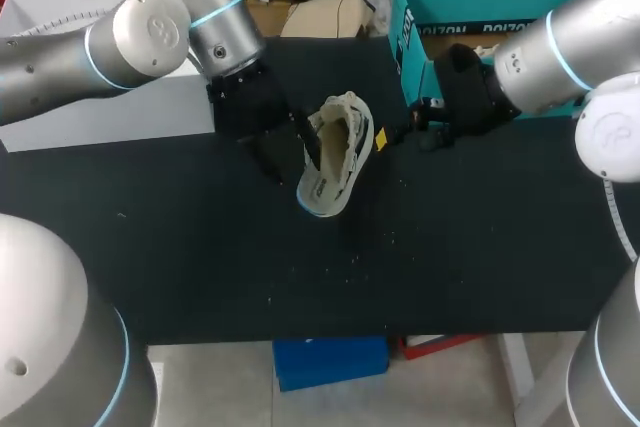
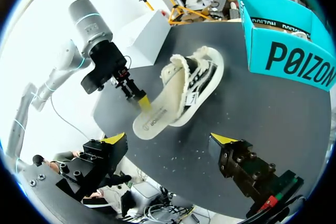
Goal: Take the shoe out of the shoebox, open the shoe tongue, remove and reinsert the insole, then place the shoe into the shoebox
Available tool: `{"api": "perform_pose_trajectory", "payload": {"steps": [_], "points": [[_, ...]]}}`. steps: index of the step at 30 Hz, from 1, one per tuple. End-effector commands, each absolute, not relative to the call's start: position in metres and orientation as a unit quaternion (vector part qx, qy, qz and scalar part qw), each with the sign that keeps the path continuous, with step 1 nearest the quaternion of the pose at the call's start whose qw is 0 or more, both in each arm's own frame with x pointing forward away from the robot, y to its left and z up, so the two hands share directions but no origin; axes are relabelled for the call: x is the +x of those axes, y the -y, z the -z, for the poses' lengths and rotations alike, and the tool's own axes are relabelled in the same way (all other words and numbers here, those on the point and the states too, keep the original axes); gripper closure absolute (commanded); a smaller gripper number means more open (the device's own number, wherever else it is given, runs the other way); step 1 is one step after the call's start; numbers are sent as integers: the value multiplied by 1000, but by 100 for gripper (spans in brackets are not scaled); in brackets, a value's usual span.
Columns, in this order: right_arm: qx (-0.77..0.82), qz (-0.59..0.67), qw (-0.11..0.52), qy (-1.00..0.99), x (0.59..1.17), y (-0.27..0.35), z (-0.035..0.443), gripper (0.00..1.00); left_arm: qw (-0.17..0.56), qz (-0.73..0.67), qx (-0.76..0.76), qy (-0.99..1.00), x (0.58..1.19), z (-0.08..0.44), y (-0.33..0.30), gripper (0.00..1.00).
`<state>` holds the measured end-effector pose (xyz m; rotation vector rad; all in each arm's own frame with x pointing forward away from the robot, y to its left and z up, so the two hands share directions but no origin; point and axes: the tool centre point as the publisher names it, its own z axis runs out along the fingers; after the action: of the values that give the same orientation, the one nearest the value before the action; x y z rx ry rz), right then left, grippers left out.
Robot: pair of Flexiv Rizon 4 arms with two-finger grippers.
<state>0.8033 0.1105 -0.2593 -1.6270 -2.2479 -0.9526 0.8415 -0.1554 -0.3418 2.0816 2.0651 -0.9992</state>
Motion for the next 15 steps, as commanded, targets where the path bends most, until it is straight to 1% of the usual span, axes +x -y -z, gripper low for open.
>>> {"api": "perform_pose_trajectory", "payload": {"steps": [1,2,4,7,11,15], "points": [[-552,321,103,762,804,-112,259,0,62,283,661,-692,835,343,152,31],[-552,321,103,762,804,-112,259,0,72,287,653,-697,837,345,150,35],[-552,321,103,762,804,-112,259,0,78,286,650,-700,839,347,149,38],[-552,321,103,762,804,-112,259,0,87,272,646,-708,841,350,148,39],[-552,321,103,762,804,-112,259,0,114,262,636,-717,848,352,146,35],[-552,321,103,762,804,-112,259,0,136,259,631,-719,853,354,148,38]]}}
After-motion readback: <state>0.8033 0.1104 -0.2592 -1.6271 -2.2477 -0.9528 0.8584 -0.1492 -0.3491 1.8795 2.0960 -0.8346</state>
